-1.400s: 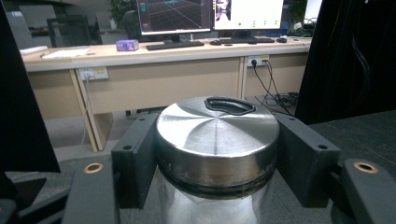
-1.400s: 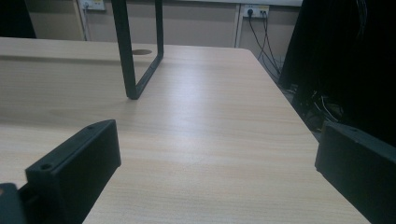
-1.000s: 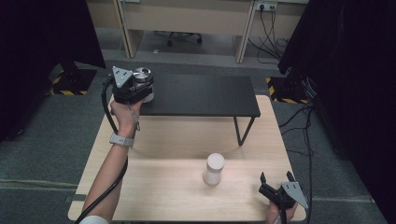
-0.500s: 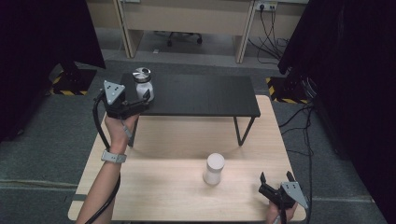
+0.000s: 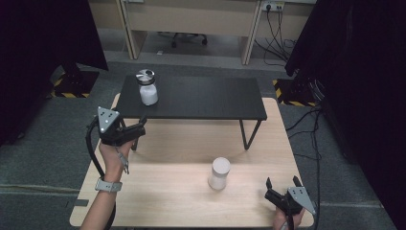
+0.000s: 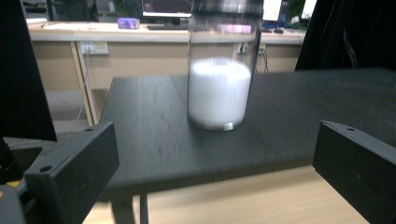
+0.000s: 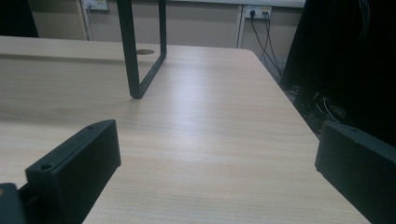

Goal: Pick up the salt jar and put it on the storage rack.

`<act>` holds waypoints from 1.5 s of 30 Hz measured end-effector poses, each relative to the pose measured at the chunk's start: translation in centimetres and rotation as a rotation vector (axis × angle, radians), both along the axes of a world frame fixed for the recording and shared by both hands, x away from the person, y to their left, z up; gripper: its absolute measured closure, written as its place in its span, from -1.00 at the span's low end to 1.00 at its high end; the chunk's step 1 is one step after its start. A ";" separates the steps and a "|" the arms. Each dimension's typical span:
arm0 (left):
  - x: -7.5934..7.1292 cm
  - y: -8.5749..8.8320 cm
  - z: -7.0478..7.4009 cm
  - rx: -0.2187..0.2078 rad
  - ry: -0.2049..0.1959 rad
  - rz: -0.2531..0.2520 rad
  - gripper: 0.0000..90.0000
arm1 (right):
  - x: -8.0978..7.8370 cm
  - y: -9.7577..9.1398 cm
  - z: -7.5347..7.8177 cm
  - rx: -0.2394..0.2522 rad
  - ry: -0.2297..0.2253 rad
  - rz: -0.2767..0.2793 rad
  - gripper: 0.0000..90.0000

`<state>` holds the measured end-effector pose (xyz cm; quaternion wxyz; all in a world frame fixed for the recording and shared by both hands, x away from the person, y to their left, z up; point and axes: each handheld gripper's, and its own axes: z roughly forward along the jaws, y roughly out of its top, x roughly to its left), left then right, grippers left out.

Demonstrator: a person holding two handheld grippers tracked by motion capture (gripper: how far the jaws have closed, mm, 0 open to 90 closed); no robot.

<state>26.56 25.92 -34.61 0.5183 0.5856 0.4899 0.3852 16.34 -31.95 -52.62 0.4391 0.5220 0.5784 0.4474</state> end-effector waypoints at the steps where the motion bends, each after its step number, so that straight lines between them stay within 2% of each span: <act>1: -0.3 0.2 -0.3 0.000 0.007 0.000 -1.00 | 0.0 0.0 0.0 -0.001 0.001 0.001 -0.99; 10: -2.6 1.5 -2.8 0.001 0.045 0.006 -1.00 | 0.1 -0.2 0.1 0.005 0.008 0.008 -0.99; 15: -3.9 2.3 -4.8 -0.009 0.056 0.014 -1.00 | 0.1 -0.3 0.1 0.002 0.011 0.014 -0.99; 18: -4.5 2.9 -5.9 -0.024 0.066 0.002 -1.00 | 0.1 -0.2 0.2 -0.001 0.014 0.015 -0.99; 23: -5.5 3.2 -7.7 -0.014 0.071 0.010 -1.00 | 0.1 -0.2 0.2 -0.005 0.014 0.016 -0.99; 31: -6.4 3.3 -9.8 -0.012 0.108 0.044 -1.00 | 0.1 -0.2 0.2 -0.014 0.015 0.022 -0.99; 40: -6.9 3.5 -11.5 -0.031 0.158 0.068 -1.00 | 0.0 -0.2 0.1 -0.009 0.010 0.020 -0.99; 45: -7.3 3.6 -12.6 -0.068 0.158 0.087 -1.00 | 0.0 -0.2 0.1 -0.011 0.007 0.020 -0.99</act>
